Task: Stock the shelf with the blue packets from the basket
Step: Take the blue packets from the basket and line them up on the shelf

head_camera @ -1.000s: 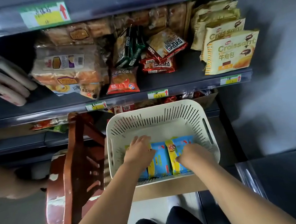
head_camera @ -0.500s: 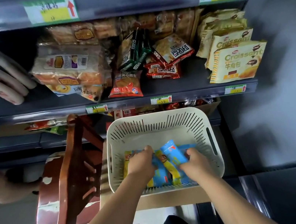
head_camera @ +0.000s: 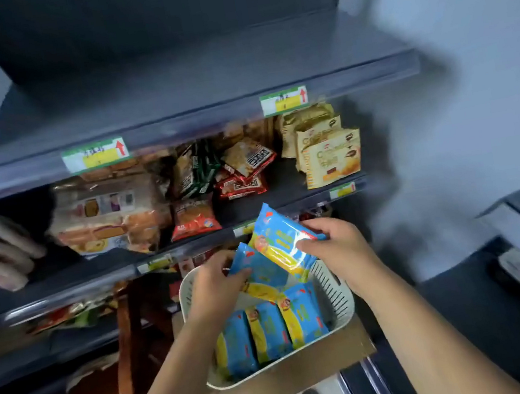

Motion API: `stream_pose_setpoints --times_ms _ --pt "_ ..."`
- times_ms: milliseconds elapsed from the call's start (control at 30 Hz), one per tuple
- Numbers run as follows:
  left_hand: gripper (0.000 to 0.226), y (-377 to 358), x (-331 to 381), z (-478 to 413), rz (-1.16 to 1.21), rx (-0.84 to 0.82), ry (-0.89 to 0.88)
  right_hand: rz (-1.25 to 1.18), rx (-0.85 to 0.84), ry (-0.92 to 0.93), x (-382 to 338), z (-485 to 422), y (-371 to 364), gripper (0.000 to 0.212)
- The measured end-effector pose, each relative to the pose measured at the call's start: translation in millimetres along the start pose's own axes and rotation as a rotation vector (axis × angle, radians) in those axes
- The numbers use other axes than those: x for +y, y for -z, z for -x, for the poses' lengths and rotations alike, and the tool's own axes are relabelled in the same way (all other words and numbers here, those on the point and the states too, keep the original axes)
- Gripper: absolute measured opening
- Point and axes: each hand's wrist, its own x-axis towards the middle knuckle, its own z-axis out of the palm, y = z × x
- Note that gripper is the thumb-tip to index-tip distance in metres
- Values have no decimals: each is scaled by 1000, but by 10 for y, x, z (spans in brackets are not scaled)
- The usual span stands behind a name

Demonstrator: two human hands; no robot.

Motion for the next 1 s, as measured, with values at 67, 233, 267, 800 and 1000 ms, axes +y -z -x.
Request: stream_pose_setpoints --times_ms 67,233,267,800,1000 --pt "13 116 275 47 22 12 -139 -61 91 88 -243 148 70 22" --pt "15 146 943 326 251 -119 -281 -104 314 223 -615 659 411 30" --pt "15 123 1067 405 293 -163 -307 -107 365 241 -665 823 509 28" --pt "14 -825 2759 2913 478 -902 -696 -28 1024 405 -955 4250 1915 30" --pt "14 -1310 3080 4186 490 -1076 -770 -13 1271 375 -685 5603 2300 22"
